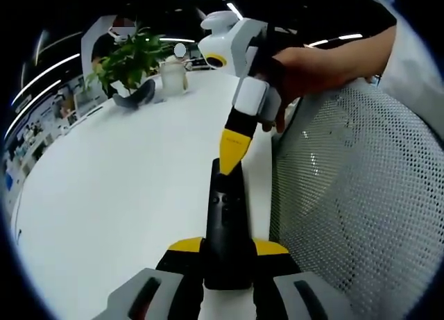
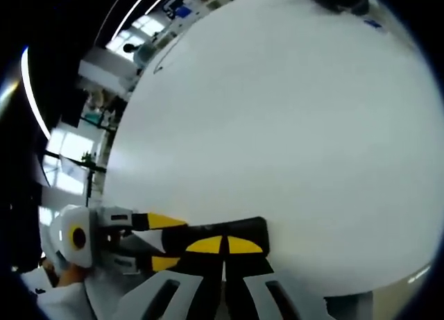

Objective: Press the specified remote control buttons in sequence, fully releasing each button before pressing the next.

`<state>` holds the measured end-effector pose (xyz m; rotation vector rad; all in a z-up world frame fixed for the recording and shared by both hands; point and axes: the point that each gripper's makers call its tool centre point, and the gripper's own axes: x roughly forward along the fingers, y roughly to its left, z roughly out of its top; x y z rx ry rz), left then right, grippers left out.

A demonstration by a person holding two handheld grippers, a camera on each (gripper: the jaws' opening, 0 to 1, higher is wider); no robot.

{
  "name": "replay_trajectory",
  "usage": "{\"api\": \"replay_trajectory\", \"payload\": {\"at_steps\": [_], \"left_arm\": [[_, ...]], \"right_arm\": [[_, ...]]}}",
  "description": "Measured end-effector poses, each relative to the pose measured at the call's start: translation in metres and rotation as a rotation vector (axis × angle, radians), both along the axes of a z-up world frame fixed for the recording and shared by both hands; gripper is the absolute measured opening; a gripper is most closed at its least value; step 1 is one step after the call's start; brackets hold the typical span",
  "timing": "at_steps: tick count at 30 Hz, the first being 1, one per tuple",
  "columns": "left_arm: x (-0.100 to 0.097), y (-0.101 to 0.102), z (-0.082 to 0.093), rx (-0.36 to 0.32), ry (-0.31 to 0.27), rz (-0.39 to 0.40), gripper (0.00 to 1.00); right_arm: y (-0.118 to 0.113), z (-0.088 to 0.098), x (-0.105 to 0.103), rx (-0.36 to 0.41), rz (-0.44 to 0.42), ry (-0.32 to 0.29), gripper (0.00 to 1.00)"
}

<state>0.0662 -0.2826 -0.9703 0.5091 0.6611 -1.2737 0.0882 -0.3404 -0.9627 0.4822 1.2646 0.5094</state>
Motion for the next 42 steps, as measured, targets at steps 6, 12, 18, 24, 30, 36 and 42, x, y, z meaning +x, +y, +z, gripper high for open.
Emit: {"api": "replay_trajectory", "payload": {"at_steps": [6,12,18,24,30,36,42], "left_arm": [[0.000,0.001,0.000,0.000,-0.001,-0.002,0.24],[0.000,0.000,0.000,-0.002,-0.003,-0.004,0.25],[-0.001,0.000,0.000,-0.002,-0.004,-0.005,0.25],[-0.001,0.000,0.000,-0.001,-0.003,-0.004,0.25],[-0.001,0.000,0.000,-0.001,-0.003,-0.005,0.25],[-0.001,0.000,0.000,-0.002,-0.003,-0.004,0.25],[-0.001,0.000,0.000,-0.002,-0.003,-0.004,0.25]], "right_arm": [[0.001,0.000,0.000,0.013,-0.012,0.013,0.00],[-0.002,0.001,0.000,0.051,-0.042,0.052,0.00],[0.002,0.005,0.003,0.068,-0.064,0.046,0.00],[0.010,0.004,0.001,0.036,-0.020,0.046,0.00],[0.016,0.006,0.007,0.036,0.000,0.036,0.00],[0.014,0.000,0.005,0.019,0.007,0.050,0.00],[0.015,-0.001,0.005,0.006,0.002,0.040,0.00]]}}
